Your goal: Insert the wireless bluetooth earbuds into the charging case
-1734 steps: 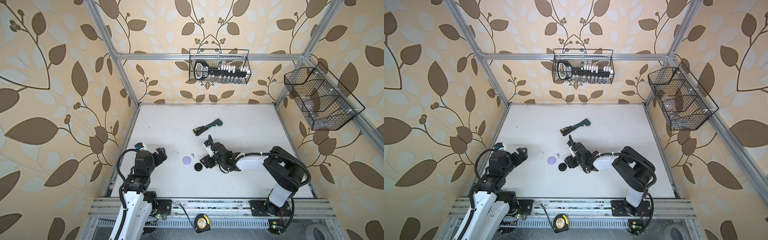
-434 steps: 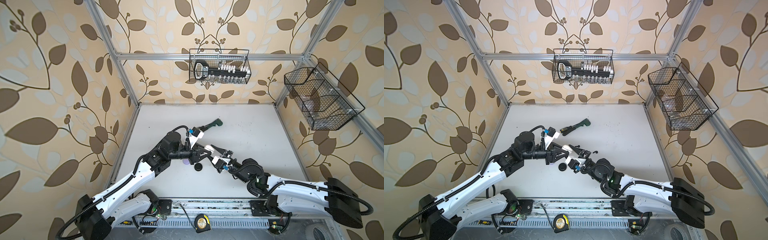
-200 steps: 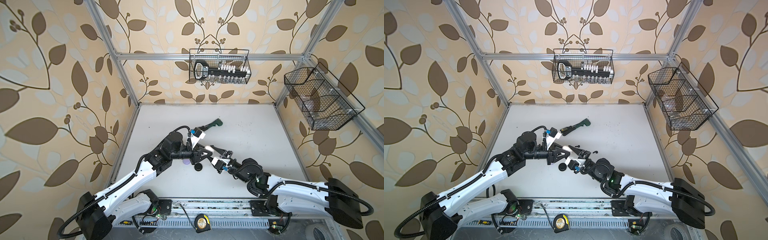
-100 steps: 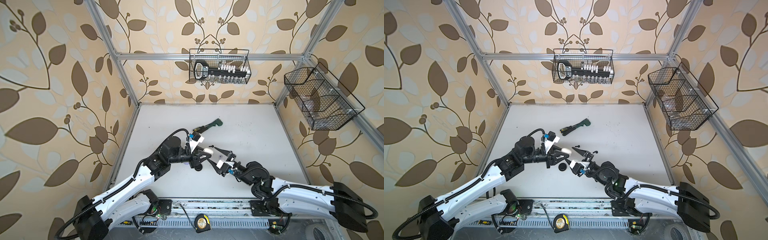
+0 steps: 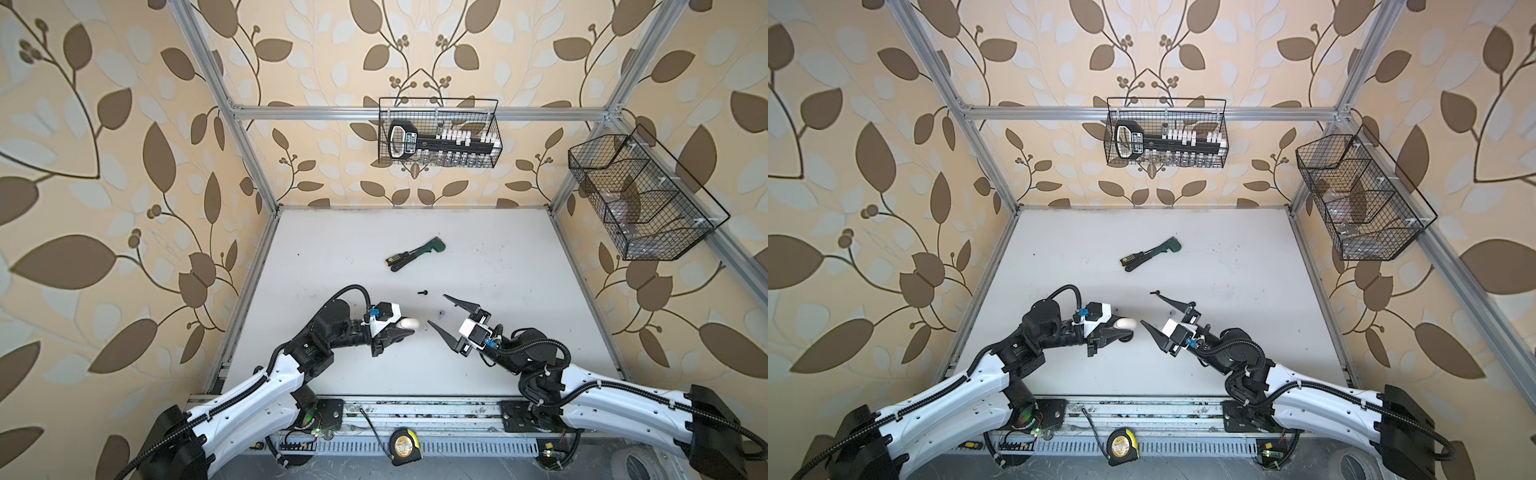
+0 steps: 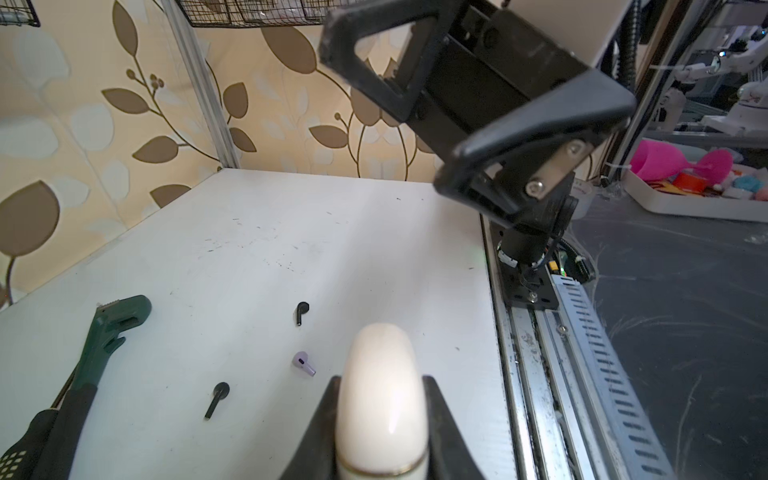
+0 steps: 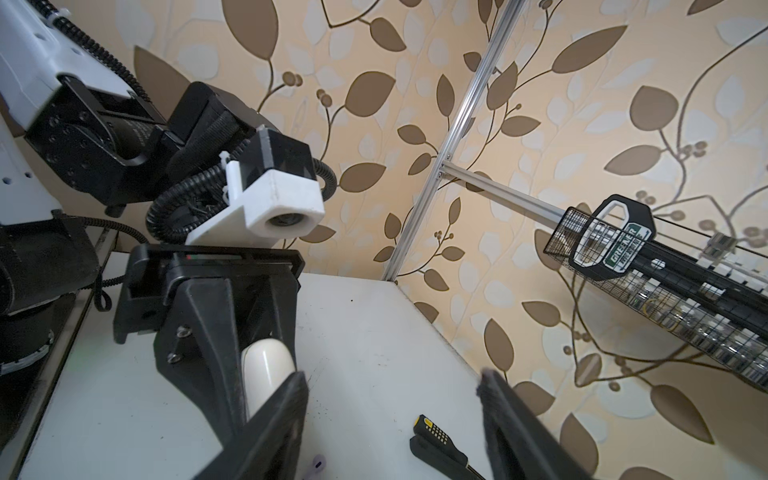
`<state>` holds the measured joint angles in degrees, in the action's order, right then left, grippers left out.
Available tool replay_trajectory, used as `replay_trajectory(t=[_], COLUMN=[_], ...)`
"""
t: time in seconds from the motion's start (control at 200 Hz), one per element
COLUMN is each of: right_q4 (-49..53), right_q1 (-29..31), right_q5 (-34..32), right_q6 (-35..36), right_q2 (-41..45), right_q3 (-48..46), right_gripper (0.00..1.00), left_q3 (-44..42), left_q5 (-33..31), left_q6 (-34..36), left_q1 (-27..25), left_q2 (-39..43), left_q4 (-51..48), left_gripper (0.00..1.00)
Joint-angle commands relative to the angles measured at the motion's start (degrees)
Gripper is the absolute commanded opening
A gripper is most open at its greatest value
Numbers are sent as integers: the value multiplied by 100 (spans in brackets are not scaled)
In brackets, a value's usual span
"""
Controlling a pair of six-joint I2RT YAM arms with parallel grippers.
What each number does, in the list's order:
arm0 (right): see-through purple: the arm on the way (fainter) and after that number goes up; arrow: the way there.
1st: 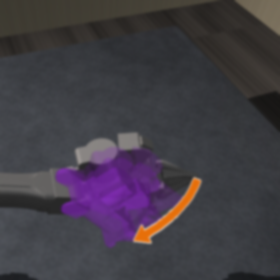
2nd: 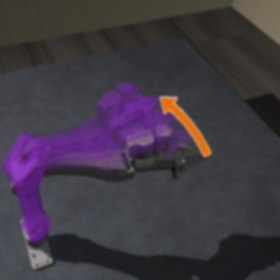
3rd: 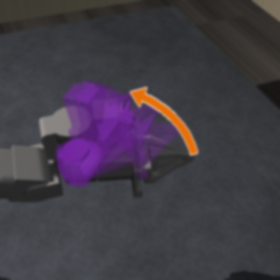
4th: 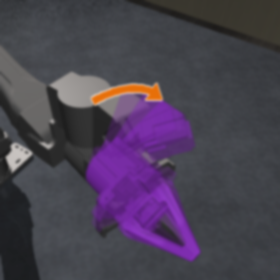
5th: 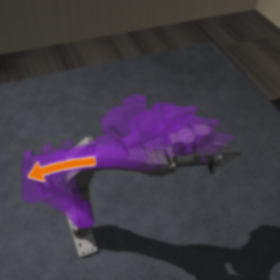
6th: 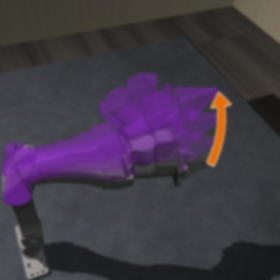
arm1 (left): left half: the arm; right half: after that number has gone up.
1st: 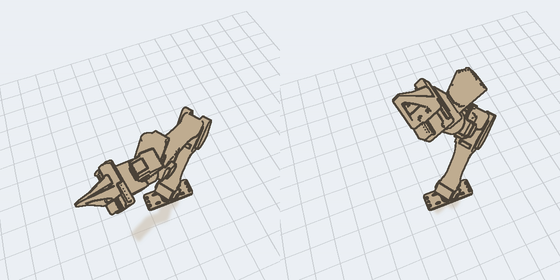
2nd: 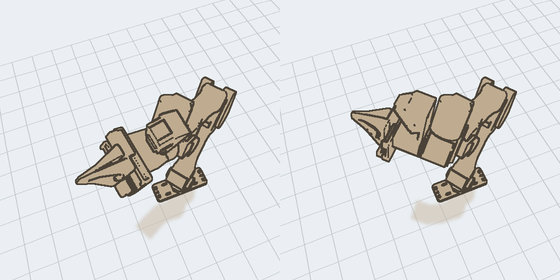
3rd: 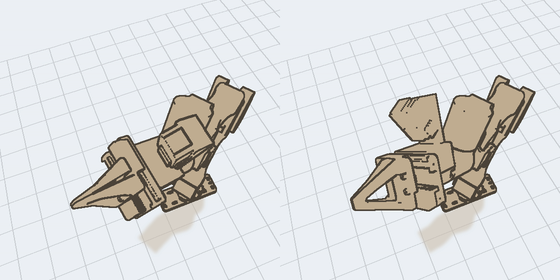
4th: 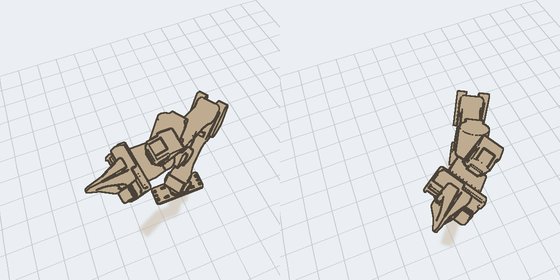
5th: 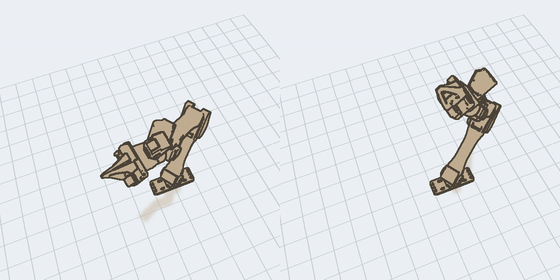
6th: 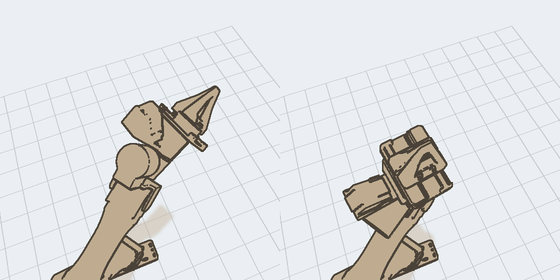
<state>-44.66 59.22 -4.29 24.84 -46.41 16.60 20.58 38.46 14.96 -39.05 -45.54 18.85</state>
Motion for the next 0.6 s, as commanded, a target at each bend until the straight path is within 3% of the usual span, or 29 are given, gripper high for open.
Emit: replay_trajectory(t=[0.0, 0.595], right_q4=[-103, -325], right_q1=[7, 169], right_q5=[187, 473], right_q6=[-212, -85], right_q2=[-186, -719], right_q3=[18, 138], right_gripper=[64, 62], left_q3=[8, 167], left_q5=[355, 465], left_q6=[429, 420], left_q1=[-15, -18], left_q2=[136, 45], left_q4=[689, 568], left_gripper=[0, 0])
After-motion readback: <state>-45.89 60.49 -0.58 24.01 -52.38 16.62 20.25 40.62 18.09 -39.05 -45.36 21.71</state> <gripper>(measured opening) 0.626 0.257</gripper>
